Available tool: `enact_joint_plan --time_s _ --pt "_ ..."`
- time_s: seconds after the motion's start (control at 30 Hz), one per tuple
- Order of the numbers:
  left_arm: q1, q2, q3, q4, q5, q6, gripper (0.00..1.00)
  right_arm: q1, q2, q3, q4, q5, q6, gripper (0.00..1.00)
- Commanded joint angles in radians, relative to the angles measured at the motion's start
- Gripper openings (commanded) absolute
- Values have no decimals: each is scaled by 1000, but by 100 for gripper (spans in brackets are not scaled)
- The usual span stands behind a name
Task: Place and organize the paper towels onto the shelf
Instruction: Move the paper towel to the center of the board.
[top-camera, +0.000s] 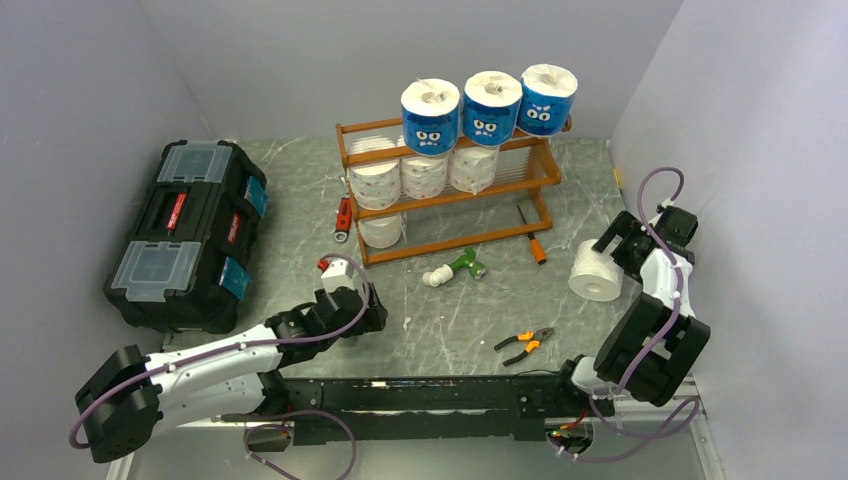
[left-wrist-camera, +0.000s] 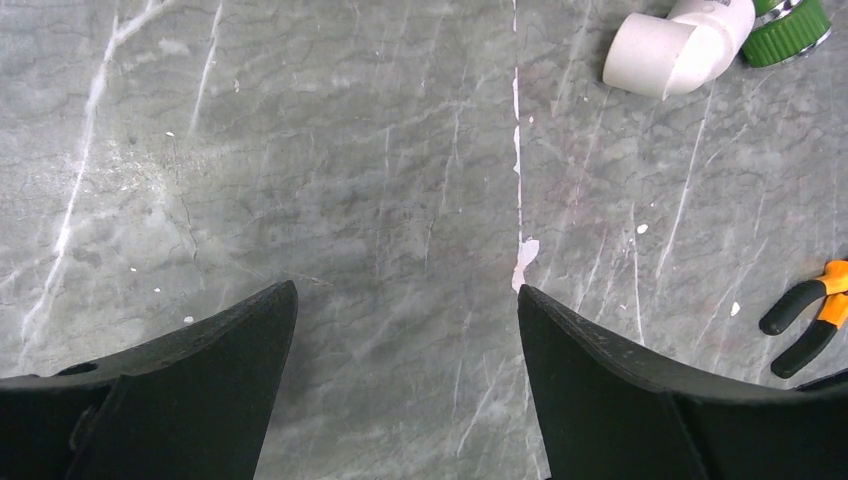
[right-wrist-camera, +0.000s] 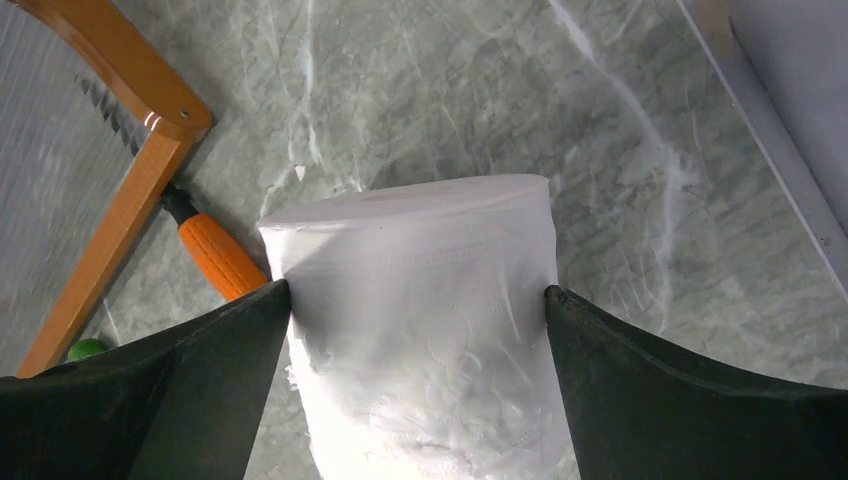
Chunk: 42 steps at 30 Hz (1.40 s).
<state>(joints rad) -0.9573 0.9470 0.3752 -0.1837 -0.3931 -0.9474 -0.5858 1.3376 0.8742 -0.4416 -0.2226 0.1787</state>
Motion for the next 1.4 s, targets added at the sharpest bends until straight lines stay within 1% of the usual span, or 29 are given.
enact_joint_plan --time_s 0.0,0.17,0.3,0.4,0.53,0.77,0.83,0.93,1.07,1.13,1.2,1.27,1.37 --pt "-4 -26 13 30 -8 -3 87 0 6 31 -38 -21 -1 100" --pt "-5 -21 9 39 -2 -6 87 2 11 25 -61 -49 -22 100" --pt "-4 -10 16 41 6 -4 87 14 -15 6 -65 -69 -45 100" --pt "-5 -12 15 42 8 -4 87 25 -45 -2 -82 -116 -60 100" --pt "-6 -18 8 44 7 -10 87 85 -97 -13 -101 -172 -85 100" --pt "-9 -27 -1 43 5 -18 87 218 -140 -33 -109 -198 -111 100" --pt "-11 -32 -6 43 5 -23 87 242 -143 -34 -105 -193 -108 100" --pt "-13 -40 -10 38 1 -27 87 246 -161 -13 -96 -188 -97 100" --pt "-14 -54 -13 26 -8 -27 87 226 -217 37 -53 -86 -59 100" --pt "-14 -61 -13 24 -14 -25 87 194 -206 72 -46 -61 -41 100" --pt "-14 -69 -16 27 -18 -25 87 137 -152 113 -66 -77 -25 100" --pt "-14 -75 -22 33 -19 -25 87 62 -80 153 -98 -124 -5 100" --pt "-14 -82 -33 38 -20 -25 87 -34 20 183 -135 -161 -1 100"
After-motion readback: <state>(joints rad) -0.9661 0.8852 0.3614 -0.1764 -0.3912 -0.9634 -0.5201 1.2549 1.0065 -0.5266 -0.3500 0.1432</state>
